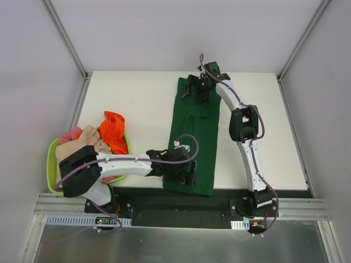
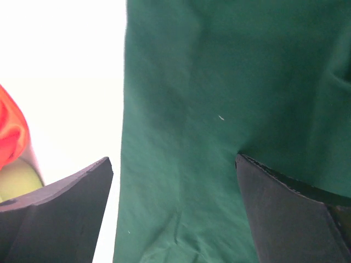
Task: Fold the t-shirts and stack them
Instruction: Rotate the tshirt 90 degrees
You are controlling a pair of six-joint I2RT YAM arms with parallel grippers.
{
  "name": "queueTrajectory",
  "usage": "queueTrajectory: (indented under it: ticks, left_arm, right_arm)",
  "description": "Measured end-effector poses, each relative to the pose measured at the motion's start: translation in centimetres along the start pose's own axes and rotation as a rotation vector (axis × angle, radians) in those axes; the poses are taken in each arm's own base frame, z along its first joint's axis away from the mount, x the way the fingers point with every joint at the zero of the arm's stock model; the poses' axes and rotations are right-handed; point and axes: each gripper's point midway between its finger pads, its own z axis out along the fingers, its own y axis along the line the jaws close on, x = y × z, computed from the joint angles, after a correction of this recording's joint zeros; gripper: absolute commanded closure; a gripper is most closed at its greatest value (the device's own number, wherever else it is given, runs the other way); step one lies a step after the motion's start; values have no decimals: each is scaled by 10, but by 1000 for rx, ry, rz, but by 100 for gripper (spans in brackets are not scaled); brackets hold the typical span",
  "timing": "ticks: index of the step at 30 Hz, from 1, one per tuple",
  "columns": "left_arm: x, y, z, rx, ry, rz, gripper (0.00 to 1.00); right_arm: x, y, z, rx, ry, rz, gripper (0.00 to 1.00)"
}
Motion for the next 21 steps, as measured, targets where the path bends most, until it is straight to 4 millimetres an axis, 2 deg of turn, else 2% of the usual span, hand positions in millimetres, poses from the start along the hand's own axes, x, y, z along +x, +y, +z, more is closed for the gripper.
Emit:
queueTrajectory:
  ticks: [3, 6, 9, 12, 16, 18, 21]
  left_arm:
    - [8, -10, -3, -2, 5, 46, 1]
    - [8, -12, -8, -10, -21, 72, 1]
    - [5, -10, -23, -11, -50, 78, 1]
    - [1, -10, -42, 19, -95, 89, 1]
    - [-9, 2, -63, 5, -189, 111, 1]
    - [-21, 10, -69, -18, -232, 98, 1]
    - [-46, 31, -73, -71, -283, 26, 1]
  right_arm:
    - [-10, 21, 4, -48, -38, -48, 4]
    - [-17, 33, -8, -57, -71, -94, 4]
    - [-23, 43, -44, -37, -102, -150, 4]
    - [-27, 59, -94, -10, -147, -220, 4]
    - [-16, 75, -148, 40, -181, -299, 4]
    - [-7, 79, -157, 57, -172, -318, 4]
    - [20, 71, -142, 91, -100, -341, 4]
